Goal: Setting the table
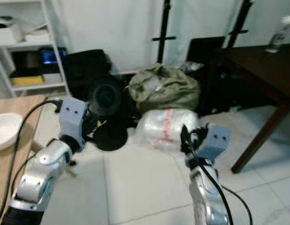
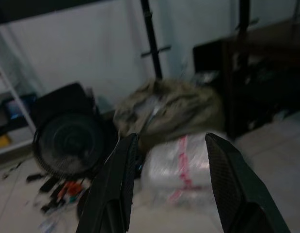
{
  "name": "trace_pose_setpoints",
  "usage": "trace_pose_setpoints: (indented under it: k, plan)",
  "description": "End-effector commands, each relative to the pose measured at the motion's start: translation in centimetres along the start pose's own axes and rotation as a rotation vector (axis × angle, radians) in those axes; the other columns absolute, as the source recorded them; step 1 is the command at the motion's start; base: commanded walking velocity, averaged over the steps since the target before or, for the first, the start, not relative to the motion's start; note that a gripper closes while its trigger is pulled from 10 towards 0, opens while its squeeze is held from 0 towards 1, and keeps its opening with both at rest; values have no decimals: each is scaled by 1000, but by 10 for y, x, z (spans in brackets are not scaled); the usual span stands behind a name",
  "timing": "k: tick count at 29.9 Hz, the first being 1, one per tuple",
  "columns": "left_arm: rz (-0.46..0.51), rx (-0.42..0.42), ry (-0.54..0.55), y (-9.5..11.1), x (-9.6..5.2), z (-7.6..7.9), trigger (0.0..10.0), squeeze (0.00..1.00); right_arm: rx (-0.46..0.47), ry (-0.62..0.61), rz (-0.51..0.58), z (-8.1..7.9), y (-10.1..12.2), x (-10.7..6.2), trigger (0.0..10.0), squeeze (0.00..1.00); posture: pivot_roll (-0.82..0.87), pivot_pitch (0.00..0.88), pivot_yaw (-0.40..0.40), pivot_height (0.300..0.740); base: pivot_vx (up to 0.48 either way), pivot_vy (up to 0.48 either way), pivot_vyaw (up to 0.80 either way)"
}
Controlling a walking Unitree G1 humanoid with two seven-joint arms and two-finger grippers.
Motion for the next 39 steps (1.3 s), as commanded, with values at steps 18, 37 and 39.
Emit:
trace_pose_setpoints:
  k: [18,37,39]
  plan:
    - [-25,2,12,-7,-2,-3,10000,0,1,5,-21,-2,-6,-3,10000,0,22,39,93,740,0,0,-800]
    - [-28,2,12,-8,-1,-3,10000,0,1,5,-19,-3,-6,-2,10000,0,23,38,93,740,0,0,-800]
    - [-28,1,12,-9,-2,-3,10000,0,1,5,-19,-3,-6,-3,10000,0,23,38,93,740,0,0,-800]
Point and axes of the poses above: a point about 5 cm out from each wrist's last joint towards the gripper, its own x axis pointing out of the wrist towards the gripper, its own y axis along the axis of the wrist's last joint, z = x × y, the point moved 1 cm from there along x, pointing out of the wrist towards the gripper, and after that the axes turned 8 degrees about -x, right-handed, at the moved point
